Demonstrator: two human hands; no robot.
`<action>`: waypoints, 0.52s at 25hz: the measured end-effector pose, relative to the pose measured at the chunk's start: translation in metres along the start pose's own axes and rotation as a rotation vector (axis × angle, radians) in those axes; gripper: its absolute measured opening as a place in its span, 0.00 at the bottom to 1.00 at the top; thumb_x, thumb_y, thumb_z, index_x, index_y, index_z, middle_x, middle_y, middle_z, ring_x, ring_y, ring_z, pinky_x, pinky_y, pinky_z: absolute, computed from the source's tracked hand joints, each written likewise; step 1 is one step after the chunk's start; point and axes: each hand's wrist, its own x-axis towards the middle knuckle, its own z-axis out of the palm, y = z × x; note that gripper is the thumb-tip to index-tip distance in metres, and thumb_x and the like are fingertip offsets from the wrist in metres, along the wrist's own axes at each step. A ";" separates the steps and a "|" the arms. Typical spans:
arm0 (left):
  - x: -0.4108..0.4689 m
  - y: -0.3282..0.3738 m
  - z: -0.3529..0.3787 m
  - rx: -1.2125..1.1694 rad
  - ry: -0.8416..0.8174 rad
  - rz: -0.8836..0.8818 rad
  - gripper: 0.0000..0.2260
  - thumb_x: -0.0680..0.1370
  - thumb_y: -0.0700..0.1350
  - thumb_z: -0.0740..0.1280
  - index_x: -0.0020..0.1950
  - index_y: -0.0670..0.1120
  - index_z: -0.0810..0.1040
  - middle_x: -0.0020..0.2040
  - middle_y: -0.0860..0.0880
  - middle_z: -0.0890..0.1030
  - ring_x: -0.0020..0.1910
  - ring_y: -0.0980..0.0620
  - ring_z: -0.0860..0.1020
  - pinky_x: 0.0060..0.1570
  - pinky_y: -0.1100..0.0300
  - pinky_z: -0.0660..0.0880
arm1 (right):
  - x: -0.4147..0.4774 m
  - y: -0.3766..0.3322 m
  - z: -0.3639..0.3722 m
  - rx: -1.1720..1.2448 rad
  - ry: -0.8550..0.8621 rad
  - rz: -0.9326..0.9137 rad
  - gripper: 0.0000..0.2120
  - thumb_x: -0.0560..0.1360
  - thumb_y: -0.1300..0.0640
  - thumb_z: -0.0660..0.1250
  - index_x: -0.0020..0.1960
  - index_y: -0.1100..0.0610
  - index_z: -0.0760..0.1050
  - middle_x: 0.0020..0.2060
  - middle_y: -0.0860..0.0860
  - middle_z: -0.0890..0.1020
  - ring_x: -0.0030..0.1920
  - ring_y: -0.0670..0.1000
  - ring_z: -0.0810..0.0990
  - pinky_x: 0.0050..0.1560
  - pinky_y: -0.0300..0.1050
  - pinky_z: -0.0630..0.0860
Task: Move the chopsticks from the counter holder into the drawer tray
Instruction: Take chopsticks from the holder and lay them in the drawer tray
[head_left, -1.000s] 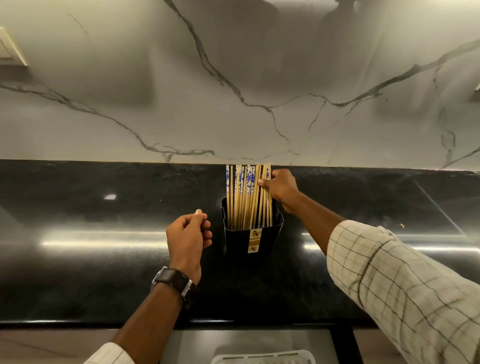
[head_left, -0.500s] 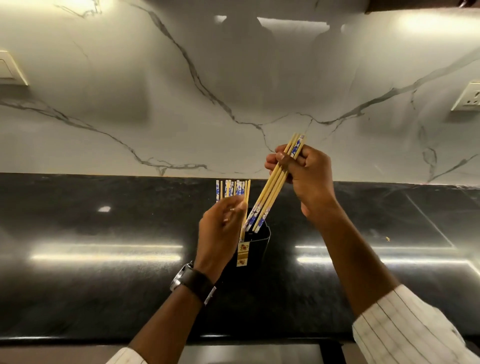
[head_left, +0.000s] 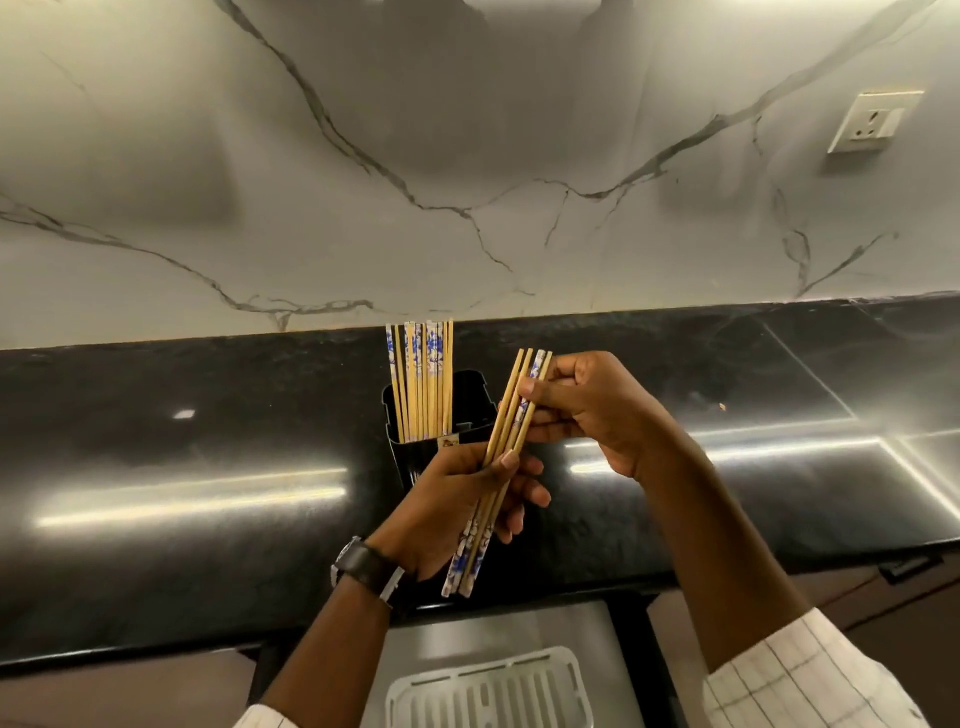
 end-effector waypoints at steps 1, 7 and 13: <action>-0.003 -0.004 0.001 -0.007 -0.004 -0.019 0.16 0.84 0.46 0.61 0.61 0.34 0.77 0.50 0.36 0.83 0.35 0.48 0.80 0.34 0.56 0.76 | -0.004 0.002 0.000 -0.008 0.020 0.010 0.07 0.78 0.63 0.70 0.53 0.66 0.83 0.43 0.60 0.89 0.43 0.58 0.89 0.42 0.47 0.86; -0.018 -0.004 0.004 0.072 0.045 -0.033 0.14 0.83 0.48 0.63 0.59 0.38 0.80 0.48 0.38 0.84 0.33 0.49 0.80 0.32 0.58 0.76 | -0.014 0.001 0.002 -0.028 0.082 0.058 0.05 0.74 0.65 0.74 0.49 0.66 0.82 0.38 0.57 0.89 0.39 0.54 0.89 0.38 0.43 0.85; -0.033 0.000 -0.003 0.226 0.066 -0.020 0.14 0.82 0.50 0.64 0.56 0.40 0.82 0.45 0.41 0.85 0.33 0.50 0.78 0.31 0.60 0.75 | -0.019 -0.014 -0.005 0.136 0.314 -0.018 0.08 0.74 0.61 0.74 0.51 0.64 0.82 0.43 0.60 0.88 0.39 0.52 0.89 0.38 0.41 0.85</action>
